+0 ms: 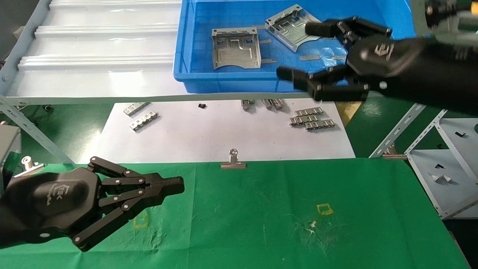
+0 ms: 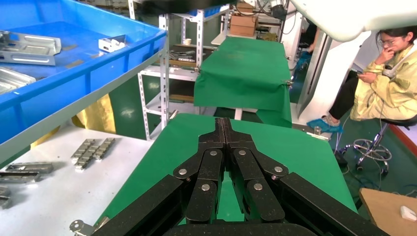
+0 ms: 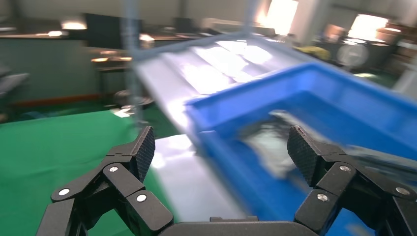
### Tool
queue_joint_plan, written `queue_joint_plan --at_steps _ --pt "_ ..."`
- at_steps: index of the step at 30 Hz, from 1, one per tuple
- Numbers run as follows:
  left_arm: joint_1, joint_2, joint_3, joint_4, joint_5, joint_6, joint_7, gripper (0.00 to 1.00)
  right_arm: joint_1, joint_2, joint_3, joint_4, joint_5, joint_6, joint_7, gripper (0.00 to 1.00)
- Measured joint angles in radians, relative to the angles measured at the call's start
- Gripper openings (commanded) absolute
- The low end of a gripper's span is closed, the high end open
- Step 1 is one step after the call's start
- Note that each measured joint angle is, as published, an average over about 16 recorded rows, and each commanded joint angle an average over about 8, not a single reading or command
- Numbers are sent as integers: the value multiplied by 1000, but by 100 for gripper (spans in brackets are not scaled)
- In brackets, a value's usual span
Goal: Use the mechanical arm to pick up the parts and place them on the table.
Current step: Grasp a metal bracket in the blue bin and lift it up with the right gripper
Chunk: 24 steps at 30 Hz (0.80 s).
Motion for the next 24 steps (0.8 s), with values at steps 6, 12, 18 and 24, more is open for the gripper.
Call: queue_joint_plan --at_steps 6,12,18,24 --pt "0 0 0 0 0 0 0 0 160 -127 -69 -210 -157 123 24 100" --pt "0 0 0 0 0 0 0 69 292 -261 -144 -429 -297 222 35 93" --pt "0 0 0 0 0 0 0 100 402 -380 -205 -636 -402 290 30 18" --pt "0 0 0 0 0 0 0 100 479 -467 -245 -809 -466 337 23 0"
